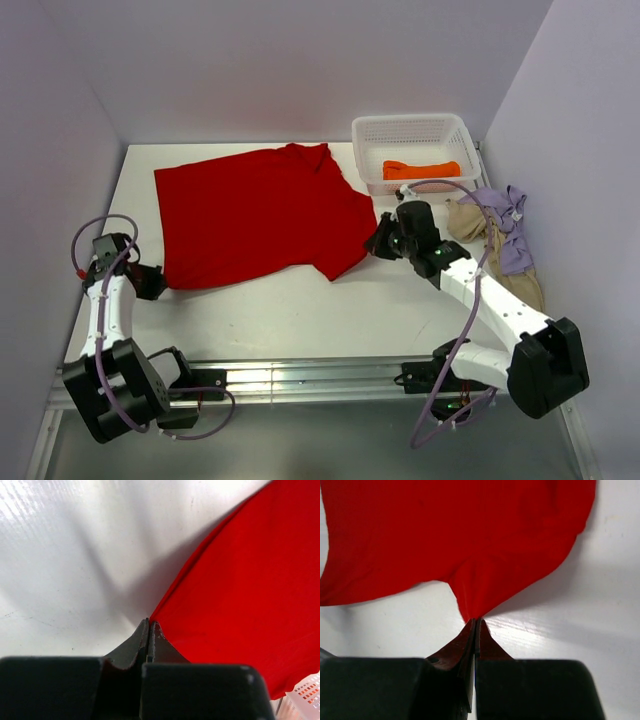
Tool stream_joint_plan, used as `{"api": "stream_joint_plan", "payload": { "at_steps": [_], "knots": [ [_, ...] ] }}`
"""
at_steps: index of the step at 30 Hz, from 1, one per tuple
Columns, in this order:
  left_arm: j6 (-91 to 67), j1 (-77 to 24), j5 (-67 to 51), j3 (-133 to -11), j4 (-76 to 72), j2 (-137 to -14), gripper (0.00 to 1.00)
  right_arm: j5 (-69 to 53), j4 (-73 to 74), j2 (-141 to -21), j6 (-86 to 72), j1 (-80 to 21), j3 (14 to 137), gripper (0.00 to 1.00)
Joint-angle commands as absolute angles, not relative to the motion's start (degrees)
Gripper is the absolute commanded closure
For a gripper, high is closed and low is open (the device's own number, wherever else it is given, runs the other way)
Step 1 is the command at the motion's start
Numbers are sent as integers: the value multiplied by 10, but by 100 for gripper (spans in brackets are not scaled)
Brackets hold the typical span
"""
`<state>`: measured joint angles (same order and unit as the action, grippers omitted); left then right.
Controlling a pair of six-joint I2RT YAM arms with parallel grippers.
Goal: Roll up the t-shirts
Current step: Fold the tshirt
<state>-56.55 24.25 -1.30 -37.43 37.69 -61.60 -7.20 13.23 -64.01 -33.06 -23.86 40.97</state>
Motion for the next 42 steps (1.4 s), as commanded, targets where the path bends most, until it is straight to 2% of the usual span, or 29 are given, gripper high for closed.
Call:
{"api": "stream_joint_plan", "payload": {
  "at_steps": [1, 15, 42],
  "knots": [
    [-566, 251, -21, -398, 387, -634, 100, -79, 152, -664, -303, -243, 467, 100],
    [-587, 269, -50, -429, 364, -687, 100, -104, 209, -805, -277, -242, 661, 100],
    [-599, 301, -109, -459, 345, -758, 100, -120, 294, -991, -247, -242, 928, 100]
  ]
}}
